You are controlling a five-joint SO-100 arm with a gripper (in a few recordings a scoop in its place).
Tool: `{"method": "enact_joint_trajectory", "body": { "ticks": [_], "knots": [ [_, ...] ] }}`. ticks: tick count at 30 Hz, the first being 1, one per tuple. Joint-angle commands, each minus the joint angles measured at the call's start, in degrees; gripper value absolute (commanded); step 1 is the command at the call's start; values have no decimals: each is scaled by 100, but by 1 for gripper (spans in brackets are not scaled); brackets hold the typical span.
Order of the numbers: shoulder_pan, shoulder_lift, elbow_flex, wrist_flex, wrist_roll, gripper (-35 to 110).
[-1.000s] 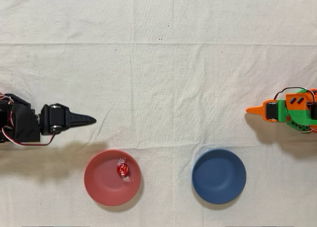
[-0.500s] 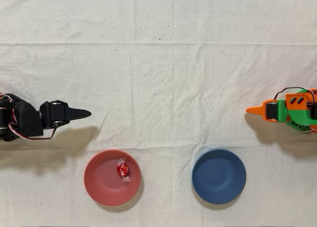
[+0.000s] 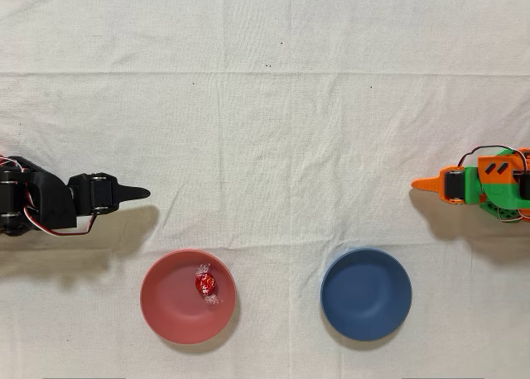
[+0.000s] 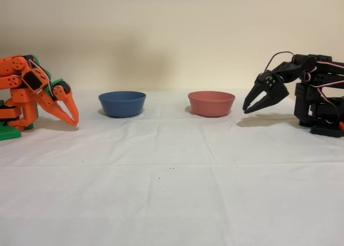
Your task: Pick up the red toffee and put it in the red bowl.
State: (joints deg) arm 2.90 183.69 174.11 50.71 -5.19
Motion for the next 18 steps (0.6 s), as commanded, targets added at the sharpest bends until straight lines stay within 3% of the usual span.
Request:
{"method": "enact_joint_trajectory", "body": {
  "ticks": [1,8,12,18],
  "knots": [
    [79,62,132,-26,-53,2],
    [70,62,141,-9,-9,1],
    [62,62,141,-9,747,1],
    [62,62,141,9,817,1]
  ]
}}
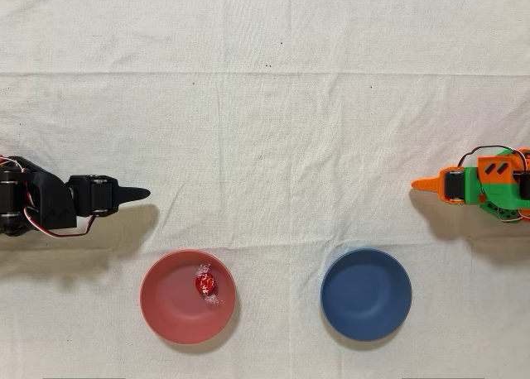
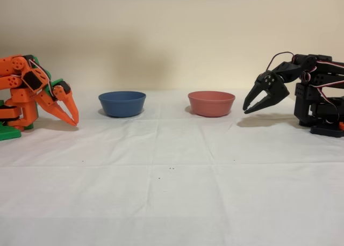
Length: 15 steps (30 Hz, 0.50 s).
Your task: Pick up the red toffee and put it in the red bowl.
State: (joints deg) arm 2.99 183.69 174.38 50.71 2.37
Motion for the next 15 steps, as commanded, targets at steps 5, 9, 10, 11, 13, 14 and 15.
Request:
{"method": "enact_joint_trajectory", "body": {
  "ticks": [5,9,10,11,13,14,15],
  "knots": [
    [62,62,114,0,-264,1],
    [62,62,114,0,-246,1],
    [53,62,114,0,-272,1],
    [53,62,114,0,-272,1],
    [53,62,114,0,-272,1],
    [53,62,114,0,-272,1],
    [53,62,114,0,-272,1]
  ]
}}
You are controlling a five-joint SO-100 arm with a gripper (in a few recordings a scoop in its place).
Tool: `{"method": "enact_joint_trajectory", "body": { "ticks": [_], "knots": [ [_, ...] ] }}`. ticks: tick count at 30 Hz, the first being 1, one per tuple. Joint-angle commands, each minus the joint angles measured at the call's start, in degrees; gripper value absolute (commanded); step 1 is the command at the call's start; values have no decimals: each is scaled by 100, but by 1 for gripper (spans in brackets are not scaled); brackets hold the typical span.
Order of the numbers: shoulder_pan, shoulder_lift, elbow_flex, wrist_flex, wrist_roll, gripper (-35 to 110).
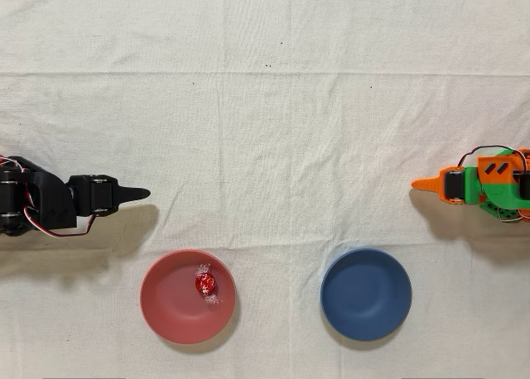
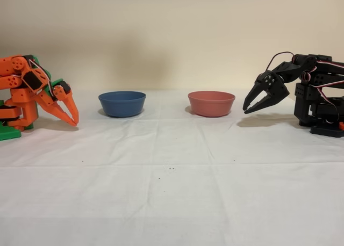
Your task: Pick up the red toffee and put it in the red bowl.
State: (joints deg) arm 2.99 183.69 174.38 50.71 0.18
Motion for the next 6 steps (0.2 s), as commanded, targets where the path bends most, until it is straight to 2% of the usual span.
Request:
{"method": "enact_joint_trajectory", "body": {
  "ticks": [1,6],
  "knots": [
    [53,62,114,0,-53,1],
    [53,62,114,0,-53,1]
  ]
}}
